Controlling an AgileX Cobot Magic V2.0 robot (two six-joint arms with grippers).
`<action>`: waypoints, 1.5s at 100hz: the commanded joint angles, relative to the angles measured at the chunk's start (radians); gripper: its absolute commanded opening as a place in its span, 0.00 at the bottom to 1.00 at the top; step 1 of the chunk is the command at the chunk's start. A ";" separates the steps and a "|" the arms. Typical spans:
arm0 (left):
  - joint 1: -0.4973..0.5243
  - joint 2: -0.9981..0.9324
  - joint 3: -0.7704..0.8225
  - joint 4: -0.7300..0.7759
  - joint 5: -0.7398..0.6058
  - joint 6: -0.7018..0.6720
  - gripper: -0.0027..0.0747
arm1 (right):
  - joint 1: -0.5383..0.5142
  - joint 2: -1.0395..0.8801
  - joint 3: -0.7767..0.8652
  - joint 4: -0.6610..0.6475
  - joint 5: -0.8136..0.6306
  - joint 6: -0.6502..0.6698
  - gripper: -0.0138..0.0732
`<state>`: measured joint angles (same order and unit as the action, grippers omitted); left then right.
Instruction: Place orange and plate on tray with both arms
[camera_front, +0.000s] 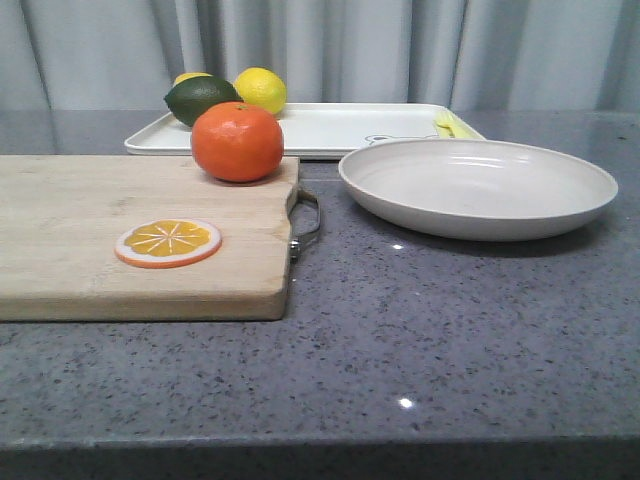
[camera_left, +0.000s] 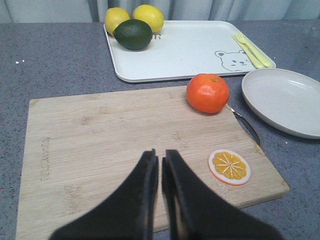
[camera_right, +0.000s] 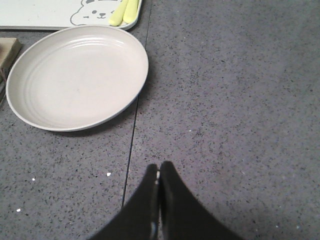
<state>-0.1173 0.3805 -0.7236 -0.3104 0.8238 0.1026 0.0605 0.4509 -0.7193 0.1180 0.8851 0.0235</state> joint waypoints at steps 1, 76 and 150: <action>-0.009 0.017 -0.032 -0.026 -0.063 0.024 0.20 | 0.000 0.014 -0.034 0.006 -0.082 -0.010 0.19; -0.009 0.157 -0.032 -0.212 -0.140 0.222 0.77 | 0.000 0.014 -0.034 0.006 -0.120 -0.010 0.65; -0.185 0.850 -0.353 -0.556 -0.244 0.724 0.77 | 0.000 0.014 -0.034 0.006 -0.113 -0.010 0.65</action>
<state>-0.2639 1.1888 -0.9977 -0.8365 0.6267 0.8152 0.0605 0.4509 -0.7193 0.1180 0.8402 0.0218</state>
